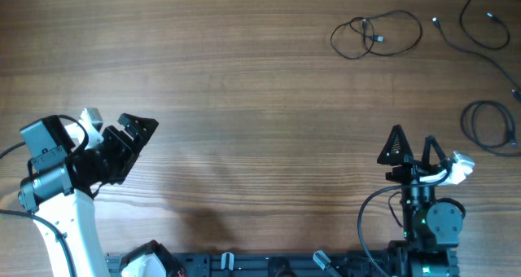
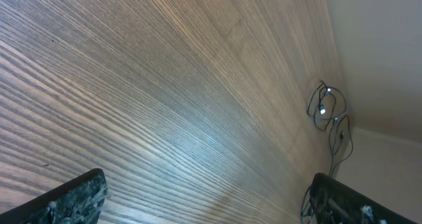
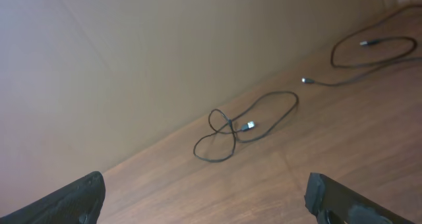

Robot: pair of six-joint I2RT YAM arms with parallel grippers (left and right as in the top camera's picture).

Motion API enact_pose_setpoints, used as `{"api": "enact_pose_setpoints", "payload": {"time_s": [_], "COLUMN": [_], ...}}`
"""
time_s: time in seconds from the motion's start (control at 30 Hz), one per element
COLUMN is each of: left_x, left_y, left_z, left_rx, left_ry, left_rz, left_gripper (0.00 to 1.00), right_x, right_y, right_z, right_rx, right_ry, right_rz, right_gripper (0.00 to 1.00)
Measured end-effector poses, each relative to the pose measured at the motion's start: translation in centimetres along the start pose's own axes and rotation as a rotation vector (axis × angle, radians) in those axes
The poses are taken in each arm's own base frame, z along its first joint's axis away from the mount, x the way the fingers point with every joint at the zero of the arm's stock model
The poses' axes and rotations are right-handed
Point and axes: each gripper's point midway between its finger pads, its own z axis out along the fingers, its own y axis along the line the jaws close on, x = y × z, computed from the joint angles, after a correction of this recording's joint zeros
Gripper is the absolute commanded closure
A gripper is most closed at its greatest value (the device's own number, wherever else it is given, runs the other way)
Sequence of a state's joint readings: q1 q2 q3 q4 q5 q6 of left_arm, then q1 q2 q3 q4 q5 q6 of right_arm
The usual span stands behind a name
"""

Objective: Untangle cables

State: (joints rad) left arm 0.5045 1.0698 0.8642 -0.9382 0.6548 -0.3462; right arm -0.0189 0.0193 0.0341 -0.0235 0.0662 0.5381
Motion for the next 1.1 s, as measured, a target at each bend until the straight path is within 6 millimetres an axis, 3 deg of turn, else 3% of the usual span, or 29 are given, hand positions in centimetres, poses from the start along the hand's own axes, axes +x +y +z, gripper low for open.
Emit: {"api": "enact_pose_setpoints", "payload": {"time_s": [0.23,0.57,1.1], "left_x": [0.0,0.0,0.0], "left_y": [0.0,0.0,0.0], "left_z": [0.0,0.0,0.0], "left_rx": [0.0,0.0,0.0], "left_ry": [0.0,0.0,0.001], "left_rz": [0.0,0.0,0.0], "left_gripper": [0.0,0.0,0.0], "right_x": [0.0,0.5,0.9], "right_y": [-0.3,0.5,1.3], "right_z": [0.1,0.1,0.0], "right_rx": [0.009,-0.04,-0.092], "right_ry": [-0.012,0.009,0.02], "right_rz": [-0.023,-0.278,-0.476], "right_gripper": [0.0,0.0,0.0]}}
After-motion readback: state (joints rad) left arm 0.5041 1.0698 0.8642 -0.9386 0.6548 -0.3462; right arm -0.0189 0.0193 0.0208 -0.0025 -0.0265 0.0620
